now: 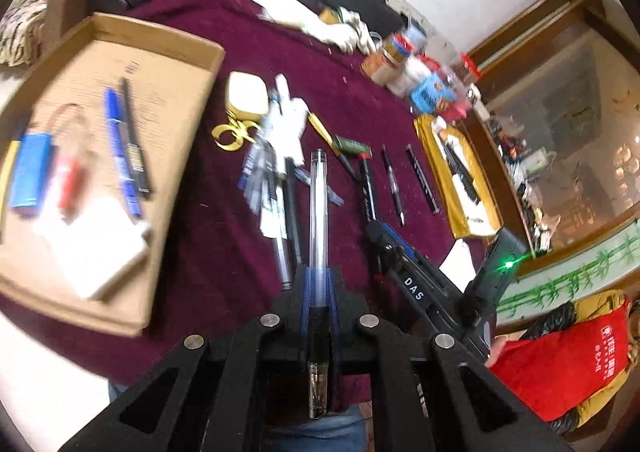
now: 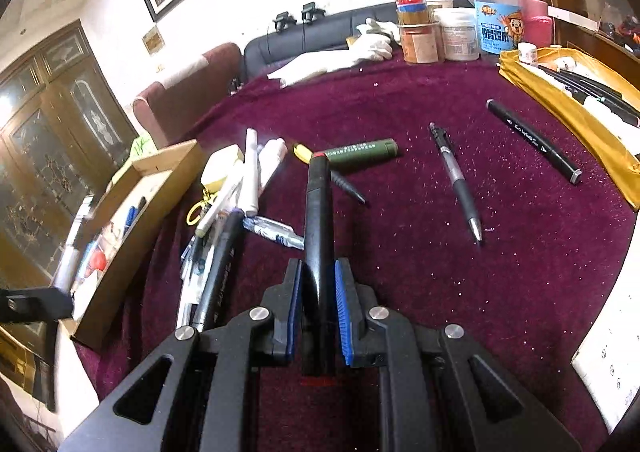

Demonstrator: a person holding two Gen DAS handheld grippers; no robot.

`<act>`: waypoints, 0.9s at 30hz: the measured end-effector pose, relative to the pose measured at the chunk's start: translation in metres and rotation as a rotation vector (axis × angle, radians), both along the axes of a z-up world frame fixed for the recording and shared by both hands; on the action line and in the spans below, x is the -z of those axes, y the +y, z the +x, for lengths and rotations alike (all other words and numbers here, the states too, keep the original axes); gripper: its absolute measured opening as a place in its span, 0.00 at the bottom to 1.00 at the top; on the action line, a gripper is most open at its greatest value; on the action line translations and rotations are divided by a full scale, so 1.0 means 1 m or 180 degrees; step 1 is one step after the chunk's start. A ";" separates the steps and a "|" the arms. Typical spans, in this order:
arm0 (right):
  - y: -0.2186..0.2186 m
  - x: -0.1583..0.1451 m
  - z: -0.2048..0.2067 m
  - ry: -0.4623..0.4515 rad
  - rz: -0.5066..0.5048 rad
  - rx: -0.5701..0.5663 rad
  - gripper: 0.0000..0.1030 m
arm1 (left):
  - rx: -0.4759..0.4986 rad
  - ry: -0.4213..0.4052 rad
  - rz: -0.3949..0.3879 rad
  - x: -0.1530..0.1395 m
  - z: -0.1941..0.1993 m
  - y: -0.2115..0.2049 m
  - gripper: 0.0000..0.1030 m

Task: Organize rigid objects
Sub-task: 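Carry the clear pen and black marker into the cardboard tray and open both tools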

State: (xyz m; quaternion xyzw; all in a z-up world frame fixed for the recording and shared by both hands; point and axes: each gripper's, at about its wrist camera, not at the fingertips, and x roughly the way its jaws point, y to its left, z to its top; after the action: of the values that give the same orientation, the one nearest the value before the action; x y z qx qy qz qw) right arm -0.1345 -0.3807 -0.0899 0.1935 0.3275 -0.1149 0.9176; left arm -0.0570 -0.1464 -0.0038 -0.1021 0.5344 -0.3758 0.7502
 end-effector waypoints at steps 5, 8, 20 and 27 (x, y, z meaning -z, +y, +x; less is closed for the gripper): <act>0.003 -0.011 -0.013 -0.0337 0.0353 -0.0002 0.15 | -0.0183 -0.0116 -0.0107 -0.014 0.005 0.039 0.07; 0.023 -0.027 -0.012 -0.0466 0.0406 -0.0106 0.15 | -0.0337 -0.0136 -0.0159 -0.017 0.015 0.057 0.07; 0.114 -0.055 0.073 -0.0306 0.0241 -0.0910 0.15 | -0.0895 -0.0298 0.0163 -0.014 0.089 0.108 0.07; 0.142 -0.043 0.125 -0.0117 0.0347 -0.1083 0.15 | -0.1028 -0.0315 0.0594 0.014 0.130 0.113 0.07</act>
State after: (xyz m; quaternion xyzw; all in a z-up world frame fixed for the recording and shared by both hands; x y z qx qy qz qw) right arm -0.0095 -0.2388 -0.0466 0.1868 0.3445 0.0636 0.9178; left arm 0.0728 -0.0334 -0.0179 -0.0980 0.5060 -0.2039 0.8323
